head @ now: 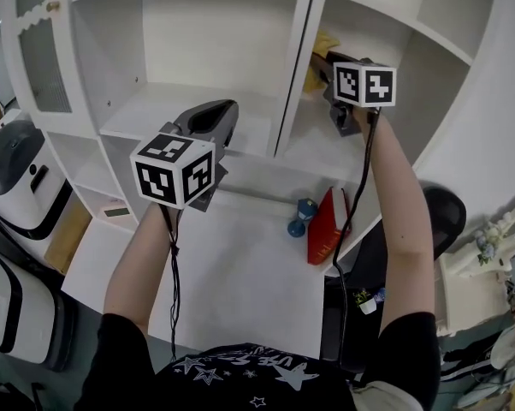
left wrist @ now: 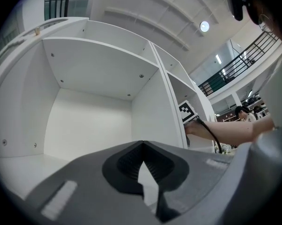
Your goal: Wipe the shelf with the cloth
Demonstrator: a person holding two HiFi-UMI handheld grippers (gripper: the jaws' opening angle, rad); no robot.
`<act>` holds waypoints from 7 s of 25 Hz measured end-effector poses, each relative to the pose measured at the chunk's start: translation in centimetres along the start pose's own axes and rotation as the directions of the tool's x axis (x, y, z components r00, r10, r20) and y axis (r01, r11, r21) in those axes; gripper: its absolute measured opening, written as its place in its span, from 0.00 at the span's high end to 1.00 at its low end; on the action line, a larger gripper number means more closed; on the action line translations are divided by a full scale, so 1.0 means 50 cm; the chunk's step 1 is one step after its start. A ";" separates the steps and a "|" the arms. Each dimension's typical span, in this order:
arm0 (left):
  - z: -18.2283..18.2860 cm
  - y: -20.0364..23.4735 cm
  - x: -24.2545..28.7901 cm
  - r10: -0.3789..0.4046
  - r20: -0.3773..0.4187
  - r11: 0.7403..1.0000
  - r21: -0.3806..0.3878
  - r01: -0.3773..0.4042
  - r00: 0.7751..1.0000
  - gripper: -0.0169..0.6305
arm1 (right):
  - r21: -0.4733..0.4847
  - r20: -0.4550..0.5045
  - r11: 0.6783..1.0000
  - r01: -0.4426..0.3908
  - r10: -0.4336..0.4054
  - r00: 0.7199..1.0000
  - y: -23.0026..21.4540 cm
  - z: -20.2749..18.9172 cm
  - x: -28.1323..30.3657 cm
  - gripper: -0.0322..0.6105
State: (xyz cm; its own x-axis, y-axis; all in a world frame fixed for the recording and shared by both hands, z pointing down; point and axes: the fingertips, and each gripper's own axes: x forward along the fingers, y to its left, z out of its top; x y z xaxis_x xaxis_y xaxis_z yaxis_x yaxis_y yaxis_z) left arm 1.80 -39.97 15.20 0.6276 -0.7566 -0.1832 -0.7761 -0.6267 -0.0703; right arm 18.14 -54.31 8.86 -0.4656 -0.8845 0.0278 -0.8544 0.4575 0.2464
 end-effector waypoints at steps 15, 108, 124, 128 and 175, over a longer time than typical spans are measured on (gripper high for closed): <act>-0.015 0.030 0.016 0.015 -0.002 1.000 -0.003 -0.015 1.000 0.97 | 0.012 0.014 1.000 0.004 -0.004 1.000 -0.023 -0.019 0.070 0.76; -0.024 -0.021 0.020 -0.059 -0.025 0.998 0.032 0.060 0.998 0.97 | 0.096 -0.082 0.995 -0.004 0.012 0.997 0.005 -0.107 0.056 0.75; -0.019 -0.027 0.000 -0.058 -0.020 0.998 0.018 0.058 0.998 0.97 | 0.118 -0.083 0.992 -0.036 0.046 0.996 0.042 -0.093 0.016 0.75; -0.019 -0.027 -0.010 -0.055 -0.019 0.998 0.019 0.055 0.998 0.97 | 0.118 -0.083 0.991 -0.059 0.069 0.994 0.072 -0.083 -0.014 0.75; -0.042 -0.087 -0.065 -0.098 -0.024 0.995 -0.016 0.097 0.995 0.97 | -0.290 -0.174 0.957 -0.018 -0.034 0.984 0.107 -0.090 -0.216 0.75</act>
State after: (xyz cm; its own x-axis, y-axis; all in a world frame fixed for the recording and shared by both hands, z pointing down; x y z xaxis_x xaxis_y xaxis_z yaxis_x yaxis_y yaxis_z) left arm 3.26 -35.20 18.14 0.7018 -0.6959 -0.1520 -0.7101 -0.7004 -0.0719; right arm 19.66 -42.71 14.24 -0.3893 -0.9018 0.1873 -0.7420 0.4276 0.5163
